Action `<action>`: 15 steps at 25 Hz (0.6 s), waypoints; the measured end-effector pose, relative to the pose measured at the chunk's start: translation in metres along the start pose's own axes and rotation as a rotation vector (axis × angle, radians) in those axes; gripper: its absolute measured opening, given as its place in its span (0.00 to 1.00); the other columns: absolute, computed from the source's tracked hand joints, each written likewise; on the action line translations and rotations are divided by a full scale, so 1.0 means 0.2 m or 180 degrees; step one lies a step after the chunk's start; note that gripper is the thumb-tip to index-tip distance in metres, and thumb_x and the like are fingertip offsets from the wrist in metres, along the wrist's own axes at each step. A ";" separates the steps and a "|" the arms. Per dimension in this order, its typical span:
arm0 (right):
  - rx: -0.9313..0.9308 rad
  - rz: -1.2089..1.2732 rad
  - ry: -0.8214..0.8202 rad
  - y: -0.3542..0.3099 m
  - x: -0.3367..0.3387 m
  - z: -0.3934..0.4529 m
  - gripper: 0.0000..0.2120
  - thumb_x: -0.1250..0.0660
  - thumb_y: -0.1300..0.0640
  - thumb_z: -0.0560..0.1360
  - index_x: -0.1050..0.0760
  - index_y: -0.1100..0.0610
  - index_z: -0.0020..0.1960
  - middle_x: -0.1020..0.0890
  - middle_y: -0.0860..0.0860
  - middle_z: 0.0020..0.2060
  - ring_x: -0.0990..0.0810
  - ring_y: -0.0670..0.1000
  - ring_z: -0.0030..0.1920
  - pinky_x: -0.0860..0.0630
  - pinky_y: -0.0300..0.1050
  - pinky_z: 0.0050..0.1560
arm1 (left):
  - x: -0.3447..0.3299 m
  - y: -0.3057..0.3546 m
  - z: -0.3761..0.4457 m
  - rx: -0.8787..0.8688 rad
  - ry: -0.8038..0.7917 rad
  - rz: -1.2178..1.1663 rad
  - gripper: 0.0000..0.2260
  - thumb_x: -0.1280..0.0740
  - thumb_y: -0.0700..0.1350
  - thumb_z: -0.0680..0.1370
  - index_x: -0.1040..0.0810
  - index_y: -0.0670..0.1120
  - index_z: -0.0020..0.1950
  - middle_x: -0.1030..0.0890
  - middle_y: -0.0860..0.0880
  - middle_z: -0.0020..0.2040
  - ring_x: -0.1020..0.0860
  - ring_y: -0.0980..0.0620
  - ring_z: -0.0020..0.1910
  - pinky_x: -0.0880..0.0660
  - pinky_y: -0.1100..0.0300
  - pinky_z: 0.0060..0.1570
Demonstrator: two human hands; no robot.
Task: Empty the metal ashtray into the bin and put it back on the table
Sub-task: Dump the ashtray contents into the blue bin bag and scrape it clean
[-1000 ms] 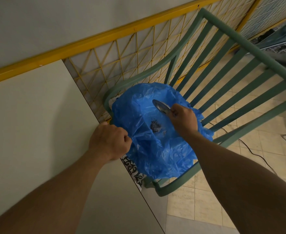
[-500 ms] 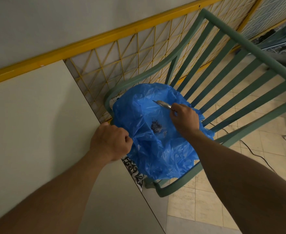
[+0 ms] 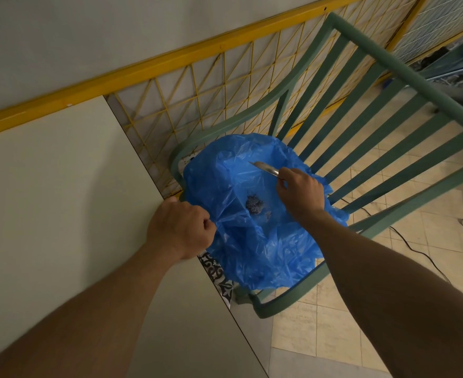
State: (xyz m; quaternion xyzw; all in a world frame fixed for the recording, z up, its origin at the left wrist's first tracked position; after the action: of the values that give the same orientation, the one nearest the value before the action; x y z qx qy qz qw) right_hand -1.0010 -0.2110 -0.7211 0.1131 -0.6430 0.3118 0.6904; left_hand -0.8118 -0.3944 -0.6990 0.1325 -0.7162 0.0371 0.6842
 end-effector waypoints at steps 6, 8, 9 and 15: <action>-0.0018 -0.0015 -0.0042 0.00 0.00 -0.01 0.10 0.40 0.58 0.80 0.23 0.60 0.45 0.21 0.56 0.36 0.23 0.59 0.32 0.24 0.52 0.33 | 0.00 0.00 0.00 0.0008 -0.0003 -0.0014 0.19 0.51 0.56 0.74 0.36 0.51 0.26 0.31 0.52 0.22 0.34 0.55 0.23 0.28 0.51 0.46; -0.0013 0.0016 0.0053 0.00 0.00 -0.01 0.10 0.39 0.58 0.80 0.23 0.60 0.44 0.21 0.56 0.35 0.23 0.59 0.31 0.25 0.51 0.32 | 0.00 0.00 0.00 0.0012 -0.0011 -0.0007 0.19 0.51 0.56 0.74 0.36 0.51 0.26 0.31 0.52 0.22 0.35 0.55 0.23 0.28 0.51 0.45; -0.0009 0.0017 0.0057 0.00 0.00 -0.01 0.10 0.39 0.59 0.80 0.23 0.60 0.44 0.21 0.56 0.35 0.23 0.59 0.30 0.25 0.51 0.32 | 0.00 0.00 0.00 0.0015 -0.0017 0.0003 0.19 0.51 0.57 0.74 0.36 0.51 0.26 0.31 0.53 0.22 0.35 0.56 0.23 0.28 0.52 0.45; -0.0038 -0.0082 -0.0138 0.00 -0.01 -0.01 0.10 0.40 0.59 0.80 0.23 0.59 0.44 0.21 0.56 0.35 0.22 0.60 0.32 0.23 0.53 0.34 | 0.00 0.00 0.00 0.0028 -0.0016 -0.0005 0.18 0.50 0.56 0.74 0.35 0.51 0.26 0.31 0.52 0.22 0.35 0.55 0.22 0.28 0.52 0.44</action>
State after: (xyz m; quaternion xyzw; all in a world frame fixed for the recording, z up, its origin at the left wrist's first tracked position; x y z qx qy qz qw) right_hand -0.9996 -0.2097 -0.7237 0.1239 -0.6582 0.2965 0.6808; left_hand -0.8112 -0.3941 -0.6986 0.1362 -0.7176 0.0394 0.6819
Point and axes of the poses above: each hand's wrist, its own z-axis towards the middle knuckle, its own x-axis out of the back of the hand, y = z × x, the point moved 2 cm from there along z, towards the middle knuckle
